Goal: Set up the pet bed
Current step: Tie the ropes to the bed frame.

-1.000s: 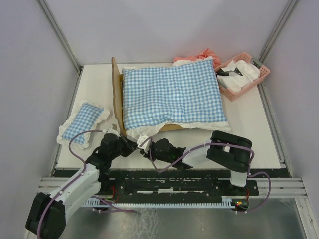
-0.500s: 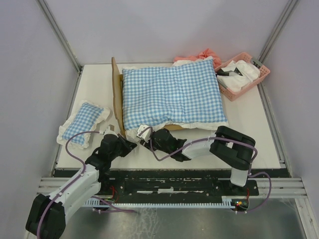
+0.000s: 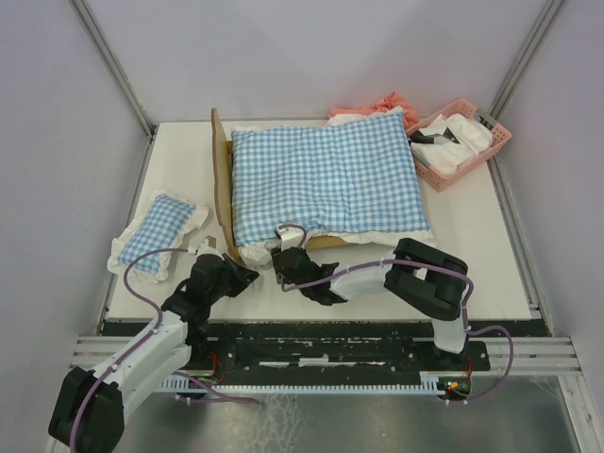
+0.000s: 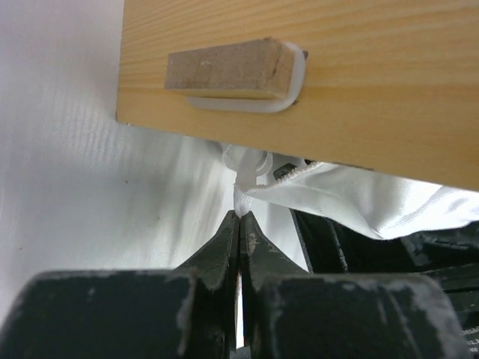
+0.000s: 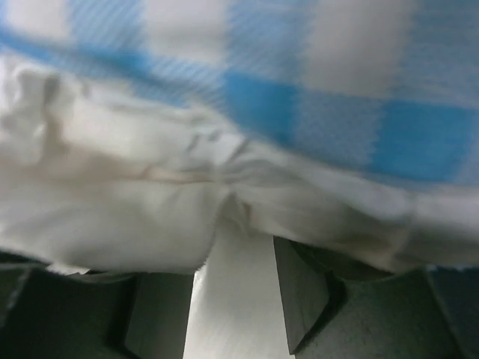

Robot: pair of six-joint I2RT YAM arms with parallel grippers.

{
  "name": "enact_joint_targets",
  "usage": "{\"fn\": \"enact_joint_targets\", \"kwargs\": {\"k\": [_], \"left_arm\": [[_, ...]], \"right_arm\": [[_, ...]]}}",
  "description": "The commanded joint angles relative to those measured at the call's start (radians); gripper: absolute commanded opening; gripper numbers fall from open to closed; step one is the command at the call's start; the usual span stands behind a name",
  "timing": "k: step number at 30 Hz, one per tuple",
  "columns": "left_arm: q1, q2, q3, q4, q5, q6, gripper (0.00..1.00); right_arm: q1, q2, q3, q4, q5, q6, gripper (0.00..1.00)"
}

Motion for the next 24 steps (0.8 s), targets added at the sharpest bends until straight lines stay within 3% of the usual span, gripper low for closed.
{"fn": "enact_joint_targets", "kwargs": {"k": [1,4,7,18,24], "left_arm": [[-0.002,0.004,0.023,0.041,-0.046,0.023,0.03],[-0.003,0.011,0.036,0.039,-0.061,0.024,0.03],[-0.002,0.011,0.042,0.042,-0.059,0.022,0.03],[-0.003,0.012,0.055,0.021,-0.041,0.044,0.03],[-0.002,-0.035,0.048,-0.001,-0.050,0.060,0.03]], "right_arm": [[0.031,-0.014,0.148,-0.339,0.267,0.481,0.52],[0.048,-0.003,0.231,-0.531,0.307,0.670,0.55],[0.056,0.007,0.262,-0.581,0.306,0.749,0.57],[0.081,0.087,0.365,-0.703,0.299,0.946,0.57],[0.081,0.106,0.353,-0.614,0.265,0.918,0.54]]}}
